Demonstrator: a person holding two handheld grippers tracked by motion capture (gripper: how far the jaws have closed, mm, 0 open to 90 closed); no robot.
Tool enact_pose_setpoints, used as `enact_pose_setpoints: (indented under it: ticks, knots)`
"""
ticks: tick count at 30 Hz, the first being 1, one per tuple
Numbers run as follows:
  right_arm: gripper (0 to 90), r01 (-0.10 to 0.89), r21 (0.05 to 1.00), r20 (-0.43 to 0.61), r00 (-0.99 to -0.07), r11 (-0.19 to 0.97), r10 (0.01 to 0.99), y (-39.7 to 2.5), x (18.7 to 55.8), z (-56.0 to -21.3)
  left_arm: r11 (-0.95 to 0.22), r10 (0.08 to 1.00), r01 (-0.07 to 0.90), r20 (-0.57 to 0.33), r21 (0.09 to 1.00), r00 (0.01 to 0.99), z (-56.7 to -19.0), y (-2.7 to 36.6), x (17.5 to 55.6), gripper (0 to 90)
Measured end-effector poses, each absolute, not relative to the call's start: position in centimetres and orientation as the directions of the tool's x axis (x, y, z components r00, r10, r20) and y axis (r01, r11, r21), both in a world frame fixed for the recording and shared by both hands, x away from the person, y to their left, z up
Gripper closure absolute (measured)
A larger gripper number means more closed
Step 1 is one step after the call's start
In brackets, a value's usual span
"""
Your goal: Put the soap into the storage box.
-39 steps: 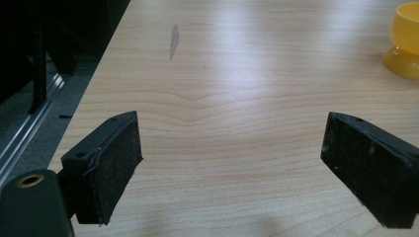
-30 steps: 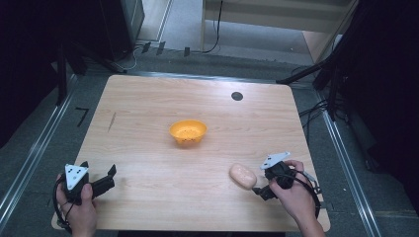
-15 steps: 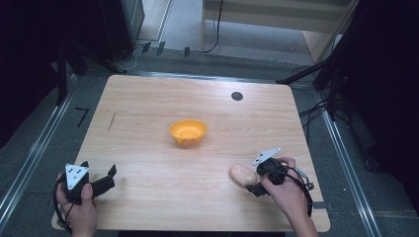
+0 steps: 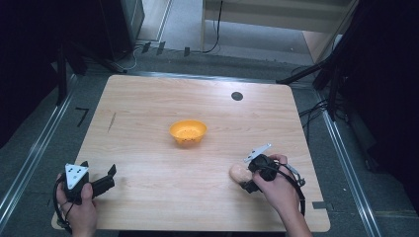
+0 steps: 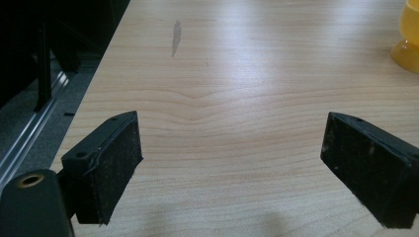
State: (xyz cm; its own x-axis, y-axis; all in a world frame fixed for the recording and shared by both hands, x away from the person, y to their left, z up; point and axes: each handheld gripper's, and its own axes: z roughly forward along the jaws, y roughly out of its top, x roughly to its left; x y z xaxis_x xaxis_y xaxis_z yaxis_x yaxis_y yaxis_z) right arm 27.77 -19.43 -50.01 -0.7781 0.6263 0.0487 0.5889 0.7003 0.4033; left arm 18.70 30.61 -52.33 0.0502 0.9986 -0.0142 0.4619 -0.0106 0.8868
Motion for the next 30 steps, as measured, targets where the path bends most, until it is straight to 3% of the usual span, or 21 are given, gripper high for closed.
enact_pose_setpoints:
  ticks: [30]
  knots:
    - [33.2,0.599,0.328,0.031,-0.780,0.731,0.625,-17.5,28.6,-51.0,-0.020,0.998,0.466,-0.006,0.885,0.055,-52.3,30.5,18.8,9.2]
